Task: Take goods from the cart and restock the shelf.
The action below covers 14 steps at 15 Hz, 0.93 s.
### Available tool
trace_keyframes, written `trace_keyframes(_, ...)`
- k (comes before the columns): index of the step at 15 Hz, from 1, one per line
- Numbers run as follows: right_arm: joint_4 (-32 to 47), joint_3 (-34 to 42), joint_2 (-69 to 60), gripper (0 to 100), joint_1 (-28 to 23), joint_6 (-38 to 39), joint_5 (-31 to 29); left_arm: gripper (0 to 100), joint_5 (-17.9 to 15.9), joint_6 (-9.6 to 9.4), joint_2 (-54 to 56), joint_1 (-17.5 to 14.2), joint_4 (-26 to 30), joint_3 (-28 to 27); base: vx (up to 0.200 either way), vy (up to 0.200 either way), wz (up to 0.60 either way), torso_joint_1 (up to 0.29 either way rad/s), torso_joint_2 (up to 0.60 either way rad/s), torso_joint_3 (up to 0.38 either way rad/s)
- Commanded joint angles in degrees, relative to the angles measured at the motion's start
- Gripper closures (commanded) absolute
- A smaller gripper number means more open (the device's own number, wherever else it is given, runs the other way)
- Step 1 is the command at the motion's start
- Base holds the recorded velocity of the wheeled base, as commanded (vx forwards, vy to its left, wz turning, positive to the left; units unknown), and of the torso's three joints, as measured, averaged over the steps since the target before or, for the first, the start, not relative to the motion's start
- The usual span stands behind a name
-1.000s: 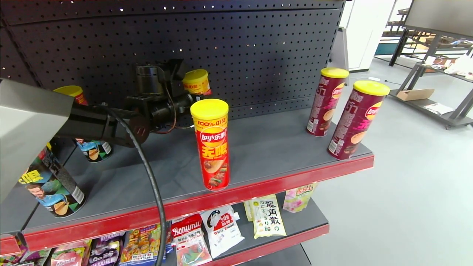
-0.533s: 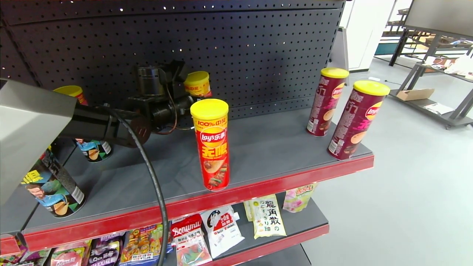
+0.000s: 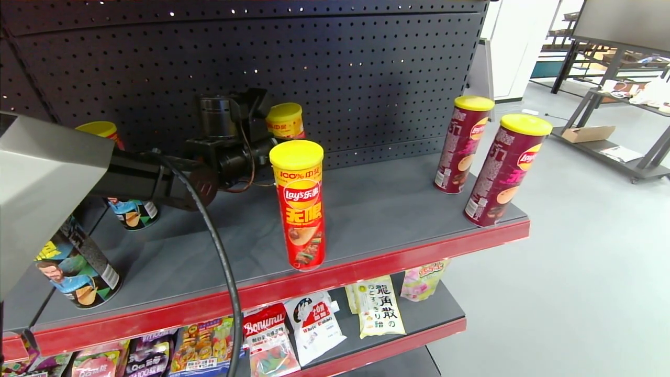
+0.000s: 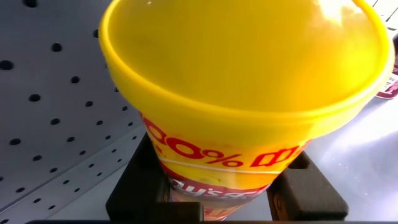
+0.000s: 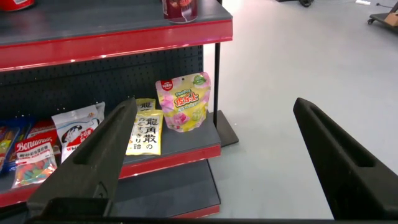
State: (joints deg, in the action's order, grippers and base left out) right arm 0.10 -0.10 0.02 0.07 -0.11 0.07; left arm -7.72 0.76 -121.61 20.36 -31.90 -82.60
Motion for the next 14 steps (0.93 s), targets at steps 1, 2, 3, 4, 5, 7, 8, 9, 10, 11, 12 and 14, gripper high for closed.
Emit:
trace_keyframes(1,-0.01,0.01,-0.02,0,0.01,-0.07,0.01,100,-0.11,0.04,-0.03,0.21,0.09,-0.45,0.0,0.0,0.0,0.0,0.0,0.0)
trace_keyframes(2,-0.01,0.01,-0.02,0,0.01,0.02,0.01,100,-0.11,0.04,0.15,0.3,0.09,-0.45,0.0,0.0,0.0,0.0,0.0,0.0)
trace_keyframes(3,-0.01,0.01,-0.02,0,0.01,0.02,0.01,100,-0.11,0.04,0.5,0.47,0.26,-0.28,0.0,0.0,0.0,0.0,0.0,0.0)
trace_keyframes(4,-0.01,0.01,-0.02,0,0.01,-0.07,0.01,100,-0.11,0.04,0.85,0.47,0.79,-0.1,0.0,0.0,0.0,0.0,0.0,0.0)
trace_keyframes(5,-0.01,0.01,-0.02,0,0.01,-0.07,0.01,100,-0.11,0.04,1.47,0.38,2.02,0.16,0.0,0.0,0.0,0.0,0.0,0.0)
trace_keyframes(7,-0.01,0.01,-0.02,0,0.01,-0.07,0.01,100,-0.02,0.04,1.82,0.3,2.99,0.43,0.0,0.0,0.0,0.0,0.0,0.0)
trace_keyframes(8,-0.01,0.01,-0.02,0,0.01,-0.07,0.01,100,-0.02,0.04,1.82,0.3,2.99,0.43,0.0,0.0,0.0,0.0,0.0,0.0)
trace_keyframes(9,-0.01,0.01,-0.02,0,0.01,-0.07,0.01,100,0.07,0.04,1.82,0.38,3.07,0.51,0.0,0.0,0.0,0.0,0.0,0.0)
trace_keyframes(10,-0.01,0.01,-0.02,0,0.01,-0.07,0.01,100,0.07,0.04,1.82,0.38,3.07,0.51,0.0,0.0,0.0,0.0,0.0,0.0)
trace_keyframes(11,-0.01,0.01,-0.02,0,0.01,0.02,0.01,100,0.07,0.04,1.91,0.47,3.07,1.04,0.0,0.0,0.0,0.0,0.0,0.0)
trace_keyframes(12,-0.01,0.01,-0.02,0,0.01,-0.07,0.01,100,0.07,0.04,2.26,0.47,3.07,1.57,0.0,0.0,0.0,0.0,0.0,0.0)
trace_keyframes(14,-0.01,0.01,-0.02,0,0.01,-0.07,0.01,100,0.07,0.04,2.79,0.47,3.07,2.54,0.0,0.0,0.0,0.0,0.0,0.0)
